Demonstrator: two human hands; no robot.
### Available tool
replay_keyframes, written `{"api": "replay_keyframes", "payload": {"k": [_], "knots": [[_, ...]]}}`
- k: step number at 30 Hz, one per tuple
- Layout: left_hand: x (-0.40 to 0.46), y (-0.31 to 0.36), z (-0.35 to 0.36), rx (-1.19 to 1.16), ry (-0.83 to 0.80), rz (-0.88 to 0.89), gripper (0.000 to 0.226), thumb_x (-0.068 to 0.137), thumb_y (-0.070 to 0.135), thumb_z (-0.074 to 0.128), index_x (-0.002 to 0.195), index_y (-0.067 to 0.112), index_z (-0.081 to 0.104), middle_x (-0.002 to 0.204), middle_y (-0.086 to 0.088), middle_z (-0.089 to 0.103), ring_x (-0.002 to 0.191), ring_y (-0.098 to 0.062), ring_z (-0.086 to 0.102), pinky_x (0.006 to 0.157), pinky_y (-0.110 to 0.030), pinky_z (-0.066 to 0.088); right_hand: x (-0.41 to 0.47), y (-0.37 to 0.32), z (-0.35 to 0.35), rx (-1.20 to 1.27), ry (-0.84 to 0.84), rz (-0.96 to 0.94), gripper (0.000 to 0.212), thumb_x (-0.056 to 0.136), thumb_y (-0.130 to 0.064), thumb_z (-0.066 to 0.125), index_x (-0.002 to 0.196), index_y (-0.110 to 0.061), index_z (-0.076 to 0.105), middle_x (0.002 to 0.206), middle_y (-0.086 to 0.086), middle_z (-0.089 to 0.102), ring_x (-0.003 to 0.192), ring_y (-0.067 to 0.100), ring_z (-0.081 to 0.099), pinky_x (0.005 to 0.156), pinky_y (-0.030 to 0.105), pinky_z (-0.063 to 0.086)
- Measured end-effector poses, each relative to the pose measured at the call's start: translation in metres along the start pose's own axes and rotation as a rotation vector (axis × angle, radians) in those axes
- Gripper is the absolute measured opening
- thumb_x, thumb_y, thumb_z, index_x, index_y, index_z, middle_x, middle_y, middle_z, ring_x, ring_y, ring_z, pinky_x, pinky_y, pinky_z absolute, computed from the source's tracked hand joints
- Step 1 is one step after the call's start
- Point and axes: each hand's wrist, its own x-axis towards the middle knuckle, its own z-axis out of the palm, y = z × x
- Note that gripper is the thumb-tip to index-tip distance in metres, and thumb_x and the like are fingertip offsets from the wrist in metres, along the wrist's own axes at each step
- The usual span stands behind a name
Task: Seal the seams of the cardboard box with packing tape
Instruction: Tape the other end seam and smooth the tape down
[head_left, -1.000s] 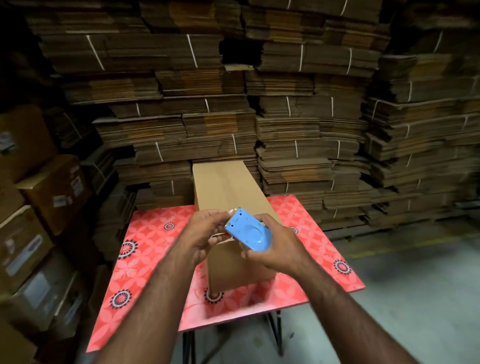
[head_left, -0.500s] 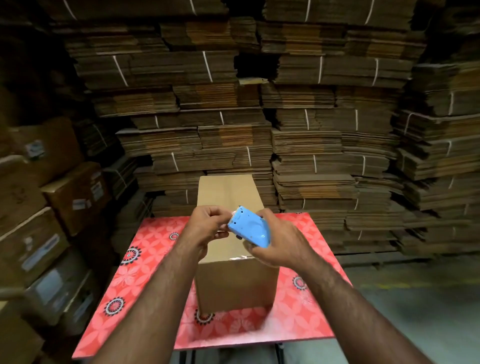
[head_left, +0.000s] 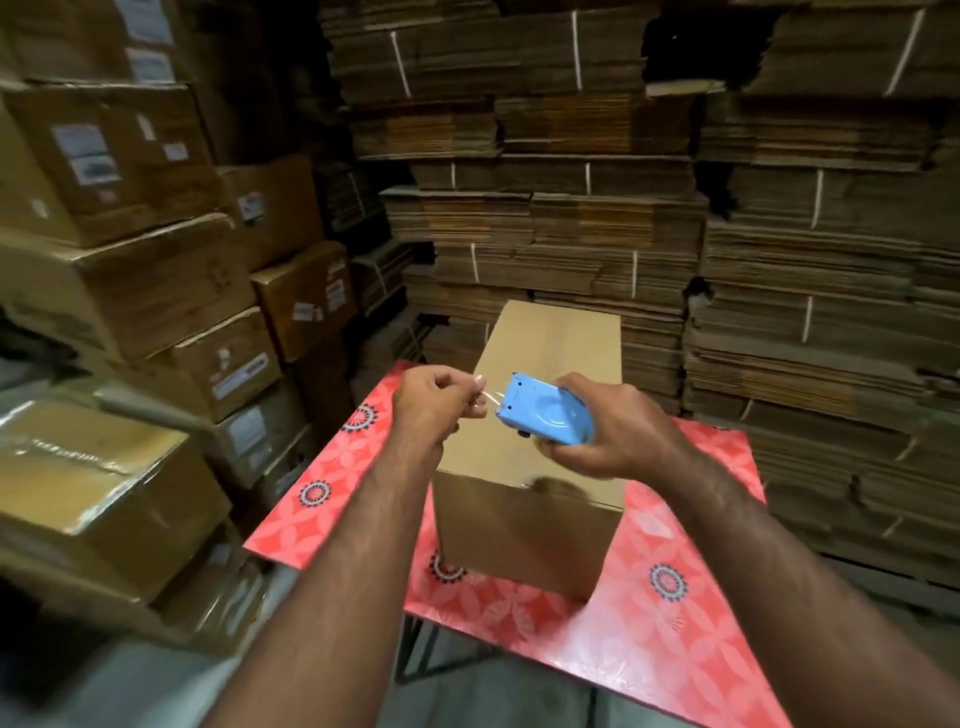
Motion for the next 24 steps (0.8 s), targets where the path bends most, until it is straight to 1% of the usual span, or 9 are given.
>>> {"api": "replay_keyframes", "payload": {"k": [3, 4, 6, 9, 13, 15, 17, 21, 24], "knots": [[0.009, -0.011, -0.007, 0.046, 0.063, -0.003, 0.016, 0.084, 0.013, 0.076, 0.070, 0.008, 0.073, 0.067, -0.010, 0.074, 0.058, -0.016, 0.070, 0.054, -0.027, 0.049, 0.008, -0.007, 0.006, -0.012, -0.031, -0.059, 0.074, 0.072, -0.059, 0.072, 0.136, -0.043, 0.039, 0.102, -0.003, 0.070, 0.085, 0.027, 0.066, 0.071, 0.036, 0.055], [0.011, -0.017, -0.011, 0.043, 0.064, -0.002, 0.019, 0.083, 0.012, 0.077, 0.065, 0.008, 0.072, 0.063, -0.009, 0.072, 0.057, -0.017, 0.068, 0.059, -0.033, 0.056, 0.009, -0.007, 0.008, -0.022, -0.039, -0.079, 0.072, 0.072, -0.058, 0.071, 0.136, -0.043, 0.041, 0.108, -0.007, 0.070, 0.090, 0.025, 0.066, 0.072, 0.035, 0.054], [0.015, -0.031, -0.016, 0.068, 0.059, -0.039, 0.027, 0.082, 0.012, 0.078, 0.057, 0.008, 0.070, 0.060, -0.008, 0.070, 0.056, -0.020, 0.066, 0.072, -0.044, 0.061, 0.009, -0.005, 0.012, -0.058, -0.049, -0.102, 0.071, 0.073, -0.056, 0.070, 0.139, -0.044, 0.045, 0.113, -0.012, 0.069, 0.098, 0.021, 0.065, 0.075, 0.034, 0.054], [0.020, -0.050, -0.022, 0.110, 0.062, -0.086, 0.031, 0.082, 0.012, 0.078, 0.053, 0.010, 0.068, 0.060, -0.009, 0.071, 0.056, -0.023, 0.065, 0.075, -0.053, 0.061, 0.007, -0.005, 0.022, -0.102, -0.135, -0.090, 0.075, 0.074, -0.057, 0.067, 0.144, -0.044, 0.044, 0.111, -0.008, 0.070, 0.098, 0.021, 0.064, 0.077, 0.035, 0.055], [0.030, -0.066, -0.032, 0.141, 0.066, -0.115, 0.030, 0.082, 0.011, 0.079, 0.054, 0.009, 0.068, 0.056, -0.005, 0.070, 0.062, -0.025, 0.063, 0.070, -0.046, 0.060, 0.014, -0.009, 0.027, -0.131, -0.232, -0.080, 0.076, 0.076, -0.060, 0.065, 0.146, -0.044, 0.041, 0.112, -0.004, 0.069, 0.098, 0.022, 0.062, 0.078, 0.034, 0.053], [0.030, -0.075, -0.038, 0.153, 0.063, -0.132, 0.030, 0.082, 0.012, 0.079, 0.054, 0.010, 0.069, 0.059, -0.006, 0.072, 0.064, -0.026, 0.063, 0.069, -0.045, 0.058, 0.016, -0.015, 0.028, -0.185, -0.278, -0.082, 0.075, 0.078, -0.061, 0.064, 0.147, -0.045, 0.040, 0.114, -0.005, 0.067, 0.101, 0.022, 0.061, 0.073, 0.032, 0.047], [0.030, -0.082, -0.041, 0.200, 0.067, -0.140, 0.027, 0.079, 0.021, 0.079, 0.056, 0.011, 0.071, 0.062, -0.003, 0.073, 0.063, -0.021, 0.062, 0.069, -0.045, 0.058, 0.020, -0.023, 0.029, -0.248, -0.314, -0.077, 0.074, 0.079, -0.061, 0.064, 0.147, -0.045, 0.039, 0.116, -0.004, 0.066, 0.103, 0.022, 0.060, 0.071, 0.032, 0.041], [0.032, -0.090, -0.048, 0.324, 0.094, -0.159, 0.022, 0.073, 0.038, 0.075, 0.059, 0.020, 0.074, 0.060, 0.007, 0.072, 0.054, -0.018, 0.054, 0.060, -0.034, 0.053, 0.035, -0.040, 0.036, -0.339, -0.354, -0.076, 0.069, 0.076, -0.064, 0.062, 0.140, -0.045, 0.045, 0.112, -0.003, 0.066, 0.101, 0.025, 0.062, 0.072, 0.035, 0.045], [0.038, -0.101, -0.054, 0.343, 0.062, -0.169, 0.020, 0.063, 0.043, 0.071, 0.059, 0.023, 0.075, 0.062, -0.001, 0.072, 0.052, -0.022, 0.050, 0.057, -0.040, 0.054, 0.043, -0.048, 0.041, -0.349, -0.413, -0.041, 0.070, 0.073, -0.064, 0.066, 0.139, -0.048, 0.047, 0.114, -0.004, 0.065, 0.104, 0.024, 0.062, 0.071, 0.034, 0.044]]}}
